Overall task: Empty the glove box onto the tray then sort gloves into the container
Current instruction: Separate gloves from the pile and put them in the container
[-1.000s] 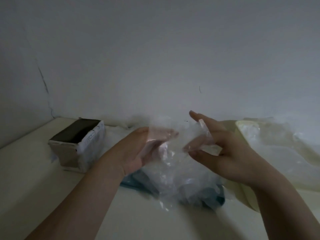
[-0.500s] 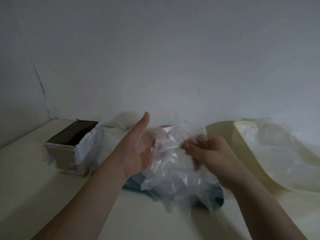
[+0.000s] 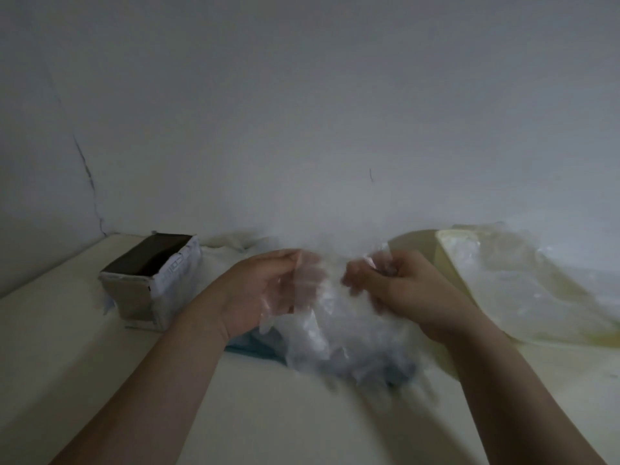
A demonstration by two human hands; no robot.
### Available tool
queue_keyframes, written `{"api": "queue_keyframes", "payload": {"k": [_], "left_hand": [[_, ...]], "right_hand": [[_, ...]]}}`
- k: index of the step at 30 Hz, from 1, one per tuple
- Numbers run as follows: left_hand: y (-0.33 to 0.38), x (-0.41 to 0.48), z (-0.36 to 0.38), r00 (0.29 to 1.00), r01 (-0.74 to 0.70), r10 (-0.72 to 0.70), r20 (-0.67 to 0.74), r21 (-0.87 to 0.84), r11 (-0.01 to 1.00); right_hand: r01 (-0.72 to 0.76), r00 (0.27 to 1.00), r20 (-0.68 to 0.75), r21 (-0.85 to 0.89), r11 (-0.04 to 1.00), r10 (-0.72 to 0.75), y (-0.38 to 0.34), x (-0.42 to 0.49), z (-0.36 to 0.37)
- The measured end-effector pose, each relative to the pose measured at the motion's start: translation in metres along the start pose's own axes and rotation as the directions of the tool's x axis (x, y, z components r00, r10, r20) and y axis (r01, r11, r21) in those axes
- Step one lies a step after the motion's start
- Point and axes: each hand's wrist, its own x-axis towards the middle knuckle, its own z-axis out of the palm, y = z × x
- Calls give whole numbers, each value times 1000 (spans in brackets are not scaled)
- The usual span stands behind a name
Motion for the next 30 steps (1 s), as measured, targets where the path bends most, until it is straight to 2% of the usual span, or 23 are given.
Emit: {"api": "queue_keyframes", "payload": {"k": [2,5,7,9,12,15,18,20,24,27,29,30], "left_hand": [[1,-7,3,995,-39,41,-96,22,999],[9,-20,10,966,-80,86,-245,34,996],[15,-28,22,947,-119,142,-289,93,988],[19,-32,36,932,-152,196,-304,162,975],[21,-33,62,953,-170,206,-224,171,971],[23,-30,89,984,-150,159,-84,107,983],[33,-29,111,992,-123,121,31,64,990],[40,-31,120,981,-114,108,162,27,993],[60,-31,147,937,-114,107,333,0,993],[73,-16,175,908,-105,108,404,-29,994],[71,5,195,902,-61,82,424,-61,996],[67,19,206,914,-48,59,402,-38,998]], "right_hand": [[35,991,-128,26,999,-32,-6,-2,-5],[101,954,-280,-39,994,-108,-14,-6,-23],[99,948,-305,31,995,-85,-20,-13,-37],[93,936,-339,-10,996,-91,-27,-19,-53],[47,927,-365,-117,992,-87,-25,-23,-89],[-73,924,-382,-253,965,-30,-12,-25,-134],[-205,909,-417,-413,888,16,4,-18,-174],[-255,907,-420,-498,829,26,16,-6,-188],[-294,916,-401,-660,692,7,44,14,-191],[-308,936,-342,-686,659,81,65,19,-189],[-263,949,-314,-716,646,38,74,21,-191],[-248,939,-343,-701,669,-10,74,20,-195]]}}
